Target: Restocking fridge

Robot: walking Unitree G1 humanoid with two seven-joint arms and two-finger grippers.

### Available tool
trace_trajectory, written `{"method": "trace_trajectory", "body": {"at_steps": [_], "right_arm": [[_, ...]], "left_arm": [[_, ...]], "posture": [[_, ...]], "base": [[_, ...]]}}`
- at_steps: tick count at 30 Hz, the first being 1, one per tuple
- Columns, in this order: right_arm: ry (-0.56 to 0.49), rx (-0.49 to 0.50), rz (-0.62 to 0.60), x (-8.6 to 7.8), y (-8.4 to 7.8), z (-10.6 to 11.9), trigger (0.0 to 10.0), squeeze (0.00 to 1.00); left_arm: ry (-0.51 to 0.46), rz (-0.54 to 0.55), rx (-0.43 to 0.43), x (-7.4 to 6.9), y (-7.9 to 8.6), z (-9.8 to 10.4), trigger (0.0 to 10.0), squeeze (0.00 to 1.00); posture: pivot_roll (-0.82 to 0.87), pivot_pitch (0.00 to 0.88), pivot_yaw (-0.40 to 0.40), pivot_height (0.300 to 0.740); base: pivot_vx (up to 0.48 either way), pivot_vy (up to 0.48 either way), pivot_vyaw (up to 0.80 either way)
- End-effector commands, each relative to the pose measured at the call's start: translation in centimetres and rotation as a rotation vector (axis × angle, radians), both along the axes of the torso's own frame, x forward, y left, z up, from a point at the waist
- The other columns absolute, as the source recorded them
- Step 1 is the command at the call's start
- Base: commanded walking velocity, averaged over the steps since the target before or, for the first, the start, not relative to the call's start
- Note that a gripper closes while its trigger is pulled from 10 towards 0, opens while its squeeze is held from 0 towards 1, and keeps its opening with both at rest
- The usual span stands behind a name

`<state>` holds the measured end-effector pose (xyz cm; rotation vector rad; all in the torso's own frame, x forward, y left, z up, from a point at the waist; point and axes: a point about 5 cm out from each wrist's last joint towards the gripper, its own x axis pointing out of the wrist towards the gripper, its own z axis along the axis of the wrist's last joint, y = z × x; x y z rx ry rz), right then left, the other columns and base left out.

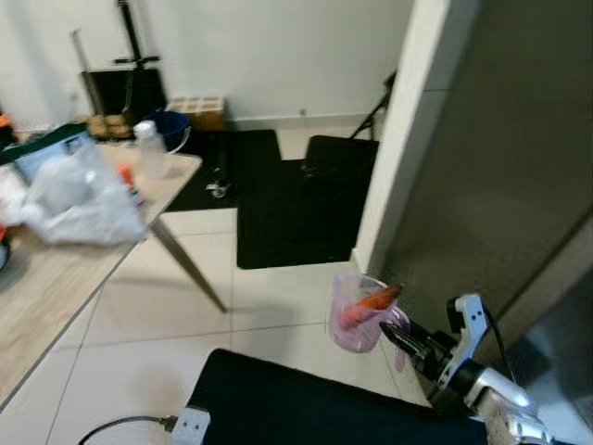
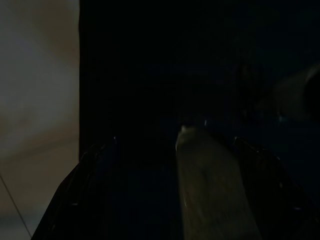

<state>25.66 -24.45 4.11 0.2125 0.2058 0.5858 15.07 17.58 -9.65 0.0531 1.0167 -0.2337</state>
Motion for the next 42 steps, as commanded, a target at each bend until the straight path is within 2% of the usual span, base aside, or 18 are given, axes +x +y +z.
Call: {"method": "trace_trajectory", "body": {"at_steps": [1,10,29,42], "right_arm": [[-0.025,0.000,0.015,0.2,0.7,0.0,10.0,0.00],[-0.034,-0.004,-0.004,0.3,0.6,-0.1,10.0,0.00],[0.014,-0.037,-0.118,-0.1,-0.7,-1.2,10.0,0.00],[0.018,-0.050,-0.136,0.0,-0.7,-1.4,10.0,0.00]], "left_arm": [[0.045,0.007,0.001,-1.3,0.2,-0.5,10.0,0.00],[0.040,0.011,-0.003,-1.1,0.1,-0.4,10.0,0.00],[0.031,0.018,-0.006,-1.0,0.1,-0.4,10.0,0.00],[0.028,0.024,-0.007,-0.9,0.1,-0.4,10.0,0.00]], "posture": [[0.07,0.000,0.024,0.740],[0.07,0.000,0.024,0.740],[0.07,0.000,0.023,0.740],[0.07,0.000,0.023,0.740]], "base": [[0.000,0.000,-0.80],[0.000,0.000,-0.80],[0.000,0.000,-0.80],[0.000,0.000,-0.80]]}}
